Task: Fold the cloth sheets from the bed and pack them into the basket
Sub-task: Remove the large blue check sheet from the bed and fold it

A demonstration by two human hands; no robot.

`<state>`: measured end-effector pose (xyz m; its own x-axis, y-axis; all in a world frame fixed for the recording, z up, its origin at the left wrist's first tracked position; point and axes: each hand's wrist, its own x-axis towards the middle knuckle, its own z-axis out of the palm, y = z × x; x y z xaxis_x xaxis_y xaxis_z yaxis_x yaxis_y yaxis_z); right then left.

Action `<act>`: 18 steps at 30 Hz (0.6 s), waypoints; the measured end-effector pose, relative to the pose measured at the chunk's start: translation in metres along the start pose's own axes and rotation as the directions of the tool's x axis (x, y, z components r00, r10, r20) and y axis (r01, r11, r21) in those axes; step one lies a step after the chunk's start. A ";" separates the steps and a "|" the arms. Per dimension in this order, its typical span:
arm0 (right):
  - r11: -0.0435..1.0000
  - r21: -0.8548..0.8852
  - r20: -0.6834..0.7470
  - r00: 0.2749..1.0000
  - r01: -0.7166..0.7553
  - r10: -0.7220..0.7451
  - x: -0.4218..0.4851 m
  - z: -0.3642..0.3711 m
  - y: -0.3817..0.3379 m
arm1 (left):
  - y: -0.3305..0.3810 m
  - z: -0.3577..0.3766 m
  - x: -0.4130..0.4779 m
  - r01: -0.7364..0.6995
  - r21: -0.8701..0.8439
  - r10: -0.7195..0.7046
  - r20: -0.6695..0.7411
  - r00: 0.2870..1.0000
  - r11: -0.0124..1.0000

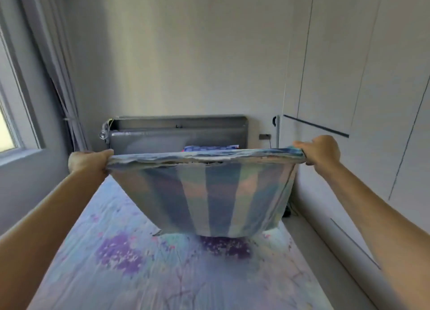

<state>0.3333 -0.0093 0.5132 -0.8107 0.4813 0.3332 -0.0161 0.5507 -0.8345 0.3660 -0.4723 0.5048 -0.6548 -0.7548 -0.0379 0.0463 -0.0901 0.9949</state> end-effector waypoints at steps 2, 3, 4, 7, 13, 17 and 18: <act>0.995 0.085 -0.040 0.998 0.056 -0.053 0.025 -0.020 -0.058 | 0.062 -0.006 0.013 -0.014 -0.134 0.029 0.112 0.993 0.991; 0.991 0.105 -0.059 0.995 0.081 -0.075 0.034 -0.028 -0.082 | 0.087 -0.005 0.015 -0.035 -0.193 0.073 0.190 0.979 0.981; 0.988 0.113 -0.074 0.993 0.101 -0.093 0.043 -0.036 -0.106 | 0.113 -0.006 0.016 -0.060 -0.232 0.123 0.267 0.956 0.971; 0.984 0.079 -0.133 0.980 0.159 -0.148 0.072 -0.052 -0.159 | 0.179 0.003 0.006 -0.032 -0.283 0.126 0.321 0.939 0.959; 0.958 0.130 -0.225 0.948 0.257 -0.224 0.154 -0.039 -0.218 | 0.248 0.045 0.044 -0.098 -0.221 0.169 0.334 0.927 0.970; 0.984 0.014 -0.118 0.978 0.177 -0.174 0.201 0.048 -0.196 | 0.212 0.087 0.121 -0.273 0.056 0.253 0.239 0.937 0.960; 0.988 -0.030 -0.064 0.986 0.152 -0.154 0.210 0.078 -0.186 | 0.195 0.101 0.137 -0.349 0.272 0.280 0.261 0.924 0.897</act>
<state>0.1202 -0.0641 0.7040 -0.7595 0.4335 0.4851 -0.1221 0.6375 -0.7607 0.2093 -0.5282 0.7031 -0.7890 -0.5527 0.2682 0.0650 0.3590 0.9311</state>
